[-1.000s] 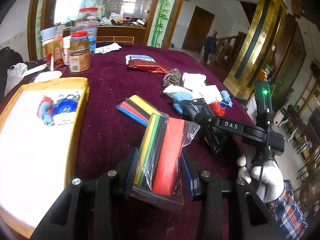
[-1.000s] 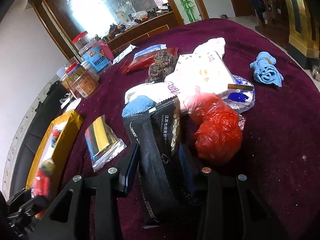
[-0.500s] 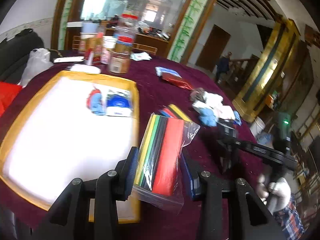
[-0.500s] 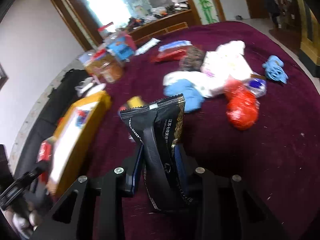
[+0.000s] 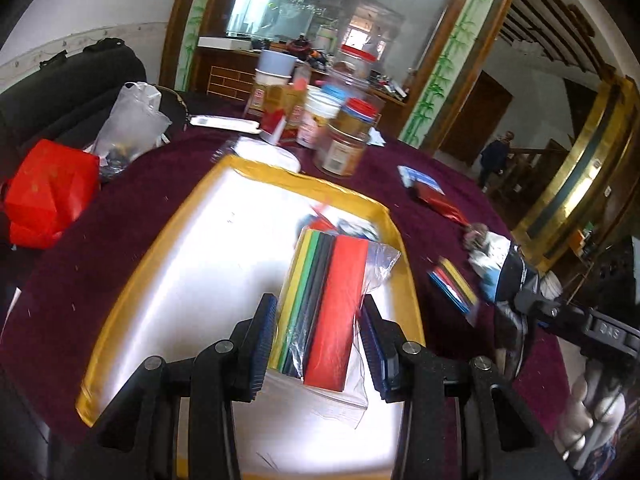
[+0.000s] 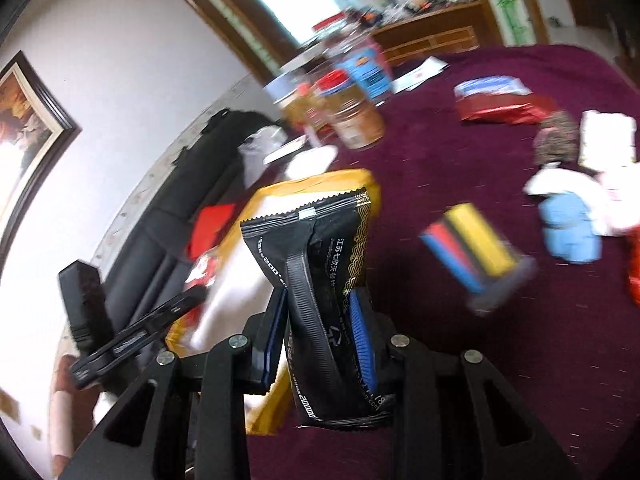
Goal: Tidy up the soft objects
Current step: 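Carry the tube pack and black bag into the tray and open both tools, then move both tools back over the remaining items on the table, then grasp the second striped tube pack with the left tool and lift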
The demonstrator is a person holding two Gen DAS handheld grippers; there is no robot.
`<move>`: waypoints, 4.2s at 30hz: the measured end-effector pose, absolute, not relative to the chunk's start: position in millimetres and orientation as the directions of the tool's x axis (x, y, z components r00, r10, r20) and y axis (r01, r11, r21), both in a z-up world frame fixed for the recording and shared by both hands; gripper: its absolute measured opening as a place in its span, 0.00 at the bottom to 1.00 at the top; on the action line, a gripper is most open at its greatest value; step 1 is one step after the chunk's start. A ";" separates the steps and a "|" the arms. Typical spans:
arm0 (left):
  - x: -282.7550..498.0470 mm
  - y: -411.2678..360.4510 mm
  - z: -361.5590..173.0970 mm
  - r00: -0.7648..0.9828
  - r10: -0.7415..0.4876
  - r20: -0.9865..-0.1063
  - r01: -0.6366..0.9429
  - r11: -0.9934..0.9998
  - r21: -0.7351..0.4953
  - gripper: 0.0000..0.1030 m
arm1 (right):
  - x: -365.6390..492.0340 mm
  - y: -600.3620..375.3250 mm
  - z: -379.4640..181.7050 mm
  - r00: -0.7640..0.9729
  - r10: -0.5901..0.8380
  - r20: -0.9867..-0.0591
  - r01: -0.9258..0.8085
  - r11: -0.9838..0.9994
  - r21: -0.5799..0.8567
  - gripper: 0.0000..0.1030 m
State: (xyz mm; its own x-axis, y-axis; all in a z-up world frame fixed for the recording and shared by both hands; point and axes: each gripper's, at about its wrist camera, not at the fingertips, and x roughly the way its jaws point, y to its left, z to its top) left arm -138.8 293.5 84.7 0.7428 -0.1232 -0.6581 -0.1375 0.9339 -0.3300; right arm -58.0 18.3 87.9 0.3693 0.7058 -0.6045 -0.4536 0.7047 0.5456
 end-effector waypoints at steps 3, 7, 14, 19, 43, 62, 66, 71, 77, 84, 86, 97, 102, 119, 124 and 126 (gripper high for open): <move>-123.1 305.4 85.3 0.735 -0.113 -0.668 -0.150 0.935 -0.323 0.42 | -42.7 55.2 88.1 0.297 0.738 -0.606 -0.458 0.667 0.588 0.30; -95.4 323.6 80.0 0.709 -0.112 -0.697 -0.180 0.926 -0.331 0.42 | -17.6 99.8 83.7 0.231 0.755 -0.614 -0.441 0.643 0.626 0.30; -50.9 356.9 55.0 0.645 -0.110 -0.756 -0.273 0.891 -0.363 0.42 | 28.3 166.9 56.0 0.147 0.771 -0.620 -0.348 0.627 0.697 0.30; -32.2 370.2 39.3 0.620 -0.114 -0.776 -0.324 0.864 -0.386 0.42 | 57.5 194.6 33.0 0.141 0.752 -0.644 -0.275 0.655 0.704 0.30; -102.4 308.2 112.8 0.796 -0.127 -0.592 -0.175 0.888 -0.426 0.73 | -13.7 59.8 111.2 0.633 0.485 -0.603 -0.430 0.868 0.247 0.75; -64.4 116.7 92.7 0.710 -0.160 -0.686 -0.018 0.969 -0.245 0.99 | 6.4 -197.3 22.0 0.739 0.262 -0.620 0.046 0.899 0.435 0.76; -43.8 101.0 63.2 0.653 -0.086 -0.752 -0.079 0.980 -0.181 0.99 | 2.6 -199.5 22.2 0.740 0.299 -0.602 0.021 0.885 0.465 0.76; -14.1 86.7 37.3 0.621 -0.010 -0.784 -0.142 0.982 -0.125 0.99 | 2.6 -206.7 20.4 0.739 0.317 -0.595 0.036 0.863 0.504 0.76; 15.5 75.3 18.3 0.573 0.011 -0.819 -0.195 0.973 -0.123 0.99 | 3.0 -212.1 19.6 0.740 0.326 -0.588 0.044 0.849 0.526 0.76; 32.0 51.3 3.1 0.552 0.042 -0.833 -0.124 0.992 -0.032 0.97 | 5.9 -215.6 15.0 0.729 0.326 -0.602 0.066 0.842 0.536 0.76; 24.6 61.6 7.8 0.576 0.016 -0.817 -0.117 0.991 -0.063 0.79 | 7.2 -219.2 12.3 0.724 0.333 -0.604 0.077 0.831 0.550 0.76; -6.6 98.2 34.5 0.626 -0.120 -0.771 -0.051 0.980 -0.193 0.41 | 9.4 -233.7 0.3 0.708 0.337 -0.621 0.139 0.796 0.590 0.76; -28.4 65.6 44.1 0.629 -0.249 -0.736 0.118 0.967 -0.226 0.41 | 9.1 -237.1 -3.0 0.702 0.344 -0.624 0.145 0.789 0.598 0.76; -12.3 13.2 12.2 0.584 -0.146 -0.799 0.158 0.985 -0.064 0.45 | 7.7 -206.5 2.9 0.665 0.306 -0.682 0.080 0.878 0.472 0.76; -18.8 30.8 18.4 0.575 -0.200 -0.793 0.141 0.979 -0.145 0.41 | 7.9 -198.4 3.2 0.659 0.279 -0.698 0.061 0.906 0.420 0.76; -28.1 36.1 25.0 0.587 -0.213 -0.781 0.141 0.977 -0.161 0.41 | 7.7 -195.3 3.3 0.657 0.265 -0.706 0.057 0.916 0.396 0.76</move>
State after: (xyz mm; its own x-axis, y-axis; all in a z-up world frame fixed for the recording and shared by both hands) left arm -28.1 36.1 25.0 0.5871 -0.2131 -0.7809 0.1405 0.9769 -0.1610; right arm 7.7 -195.3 3.3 0.6572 0.2645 -0.7057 0.0568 0.9164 0.3963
